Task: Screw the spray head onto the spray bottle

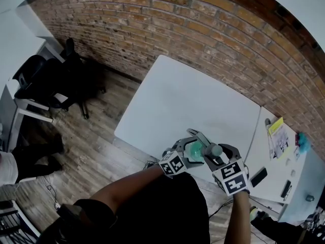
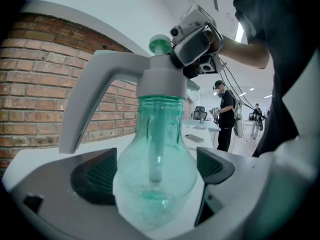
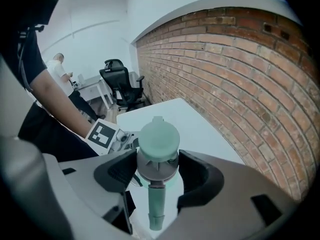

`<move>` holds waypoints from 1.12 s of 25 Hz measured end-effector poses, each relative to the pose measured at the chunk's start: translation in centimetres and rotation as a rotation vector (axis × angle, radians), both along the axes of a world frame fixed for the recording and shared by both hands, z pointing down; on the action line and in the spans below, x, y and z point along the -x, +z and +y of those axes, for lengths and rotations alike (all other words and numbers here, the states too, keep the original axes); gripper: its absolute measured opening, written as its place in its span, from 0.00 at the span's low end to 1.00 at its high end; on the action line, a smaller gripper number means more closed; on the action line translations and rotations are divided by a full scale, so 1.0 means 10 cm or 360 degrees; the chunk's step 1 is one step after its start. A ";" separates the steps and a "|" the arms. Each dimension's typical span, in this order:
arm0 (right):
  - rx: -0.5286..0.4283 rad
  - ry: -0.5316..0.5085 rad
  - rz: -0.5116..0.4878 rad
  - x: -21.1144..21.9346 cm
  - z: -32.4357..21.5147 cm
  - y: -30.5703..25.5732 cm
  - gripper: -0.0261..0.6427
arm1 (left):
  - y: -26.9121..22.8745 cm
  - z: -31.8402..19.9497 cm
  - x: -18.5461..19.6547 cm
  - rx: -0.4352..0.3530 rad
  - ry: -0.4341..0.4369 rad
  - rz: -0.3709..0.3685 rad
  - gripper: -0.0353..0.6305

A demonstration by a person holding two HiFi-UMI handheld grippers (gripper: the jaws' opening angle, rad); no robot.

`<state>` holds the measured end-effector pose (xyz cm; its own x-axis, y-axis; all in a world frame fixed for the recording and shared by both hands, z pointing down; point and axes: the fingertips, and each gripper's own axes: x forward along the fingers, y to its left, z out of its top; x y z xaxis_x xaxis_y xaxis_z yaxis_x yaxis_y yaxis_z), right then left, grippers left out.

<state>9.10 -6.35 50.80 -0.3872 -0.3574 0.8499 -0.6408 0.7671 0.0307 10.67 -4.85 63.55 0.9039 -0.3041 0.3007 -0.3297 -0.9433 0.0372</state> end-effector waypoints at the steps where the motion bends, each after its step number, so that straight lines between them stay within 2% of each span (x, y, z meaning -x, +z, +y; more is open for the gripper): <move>1: -0.0001 -0.0034 0.0024 0.01 0.01 0.01 0.43 | 0.00 0.00 0.00 0.0001 0.0002 0.0004 0.79; 10: -0.0023 -0.0405 0.0131 0.02 0.05 0.04 0.43 | 0.02 0.01 0.06 -0.0015 0.0027 0.0076 0.79; 19: 0.0004 -0.0611 0.0004 0.05 0.07 0.03 0.43 | 0.14 0.03 0.11 -0.0047 0.0053 0.0049 0.79; 28: 0.0016 -0.0858 -0.0154 0.01 0.05 0.01 0.43 | 0.10 -0.03 0.06 -0.0062 0.0079 0.0239 0.79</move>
<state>8.98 -5.81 50.90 -0.5900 -0.0788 0.8035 -0.1563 0.9875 -0.0179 10.05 -5.11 64.55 0.9521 -0.2667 0.1499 -0.2761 -0.9601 0.0454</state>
